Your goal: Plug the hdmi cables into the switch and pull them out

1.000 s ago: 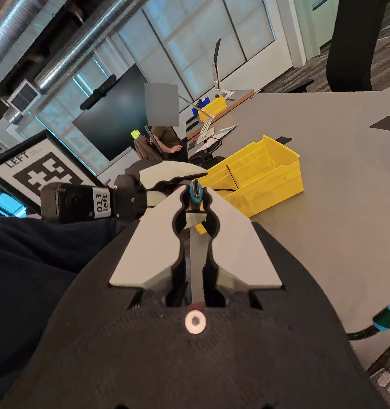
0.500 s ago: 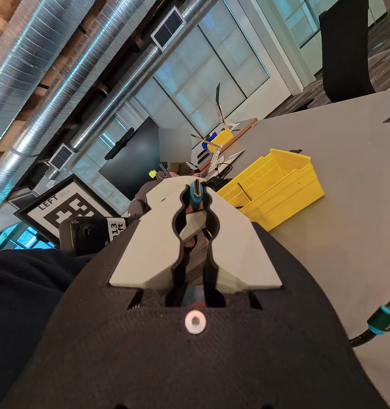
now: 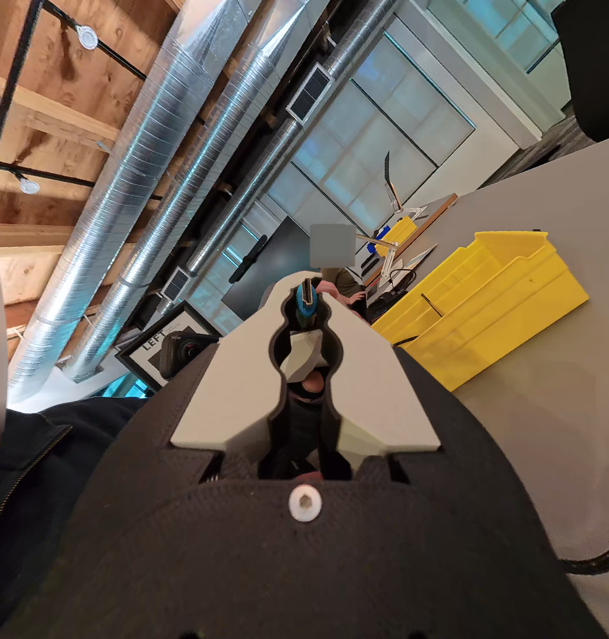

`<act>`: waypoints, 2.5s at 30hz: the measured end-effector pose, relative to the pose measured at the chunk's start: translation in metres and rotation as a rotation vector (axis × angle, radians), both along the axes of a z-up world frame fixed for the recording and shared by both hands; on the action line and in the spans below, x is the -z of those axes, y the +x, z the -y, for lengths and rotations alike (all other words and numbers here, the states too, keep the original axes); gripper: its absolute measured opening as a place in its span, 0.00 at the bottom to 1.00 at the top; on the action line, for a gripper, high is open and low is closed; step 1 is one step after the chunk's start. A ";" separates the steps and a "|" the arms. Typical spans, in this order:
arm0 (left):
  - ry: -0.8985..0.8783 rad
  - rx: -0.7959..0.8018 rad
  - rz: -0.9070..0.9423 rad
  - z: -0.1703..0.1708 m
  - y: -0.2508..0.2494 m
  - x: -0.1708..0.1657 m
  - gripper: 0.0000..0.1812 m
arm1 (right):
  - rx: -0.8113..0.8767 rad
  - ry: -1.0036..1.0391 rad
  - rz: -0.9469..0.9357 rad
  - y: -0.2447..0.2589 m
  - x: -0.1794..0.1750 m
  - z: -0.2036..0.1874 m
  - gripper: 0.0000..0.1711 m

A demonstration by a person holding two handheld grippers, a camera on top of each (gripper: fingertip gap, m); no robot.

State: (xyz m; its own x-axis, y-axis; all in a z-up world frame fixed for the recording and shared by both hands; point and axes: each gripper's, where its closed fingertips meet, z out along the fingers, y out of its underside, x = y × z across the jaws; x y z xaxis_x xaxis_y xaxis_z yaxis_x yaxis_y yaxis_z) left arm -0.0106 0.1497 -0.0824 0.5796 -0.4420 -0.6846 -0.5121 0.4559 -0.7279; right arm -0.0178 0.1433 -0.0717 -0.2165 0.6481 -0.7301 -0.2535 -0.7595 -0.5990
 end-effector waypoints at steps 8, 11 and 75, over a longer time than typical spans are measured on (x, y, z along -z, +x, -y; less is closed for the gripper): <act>0.064 0.034 0.022 0.005 0.005 0.002 0.11 | -0.032 -0.047 -0.045 -0.002 0.001 0.007 0.05; 0.076 0.033 0.021 0.006 0.006 0.000 0.11 | -0.045 -0.057 -0.061 -0.002 0.000 0.008 0.05; -0.898 0.386 0.625 -0.010 0.024 0.004 0.12 | 0.792 1.617 1.118 0.034 0.020 -0.029 0.05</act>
State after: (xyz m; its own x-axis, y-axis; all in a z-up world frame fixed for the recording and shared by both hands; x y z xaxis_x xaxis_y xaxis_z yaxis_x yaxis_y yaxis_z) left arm 0.0133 0.1593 -0.0860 0.4263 -0.8448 0.3235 0.1112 -0.3060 -0.9455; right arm 0.0160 0.1726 -0.0916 0.3759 0.3946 0.8384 0.6603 0.5208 -0.5411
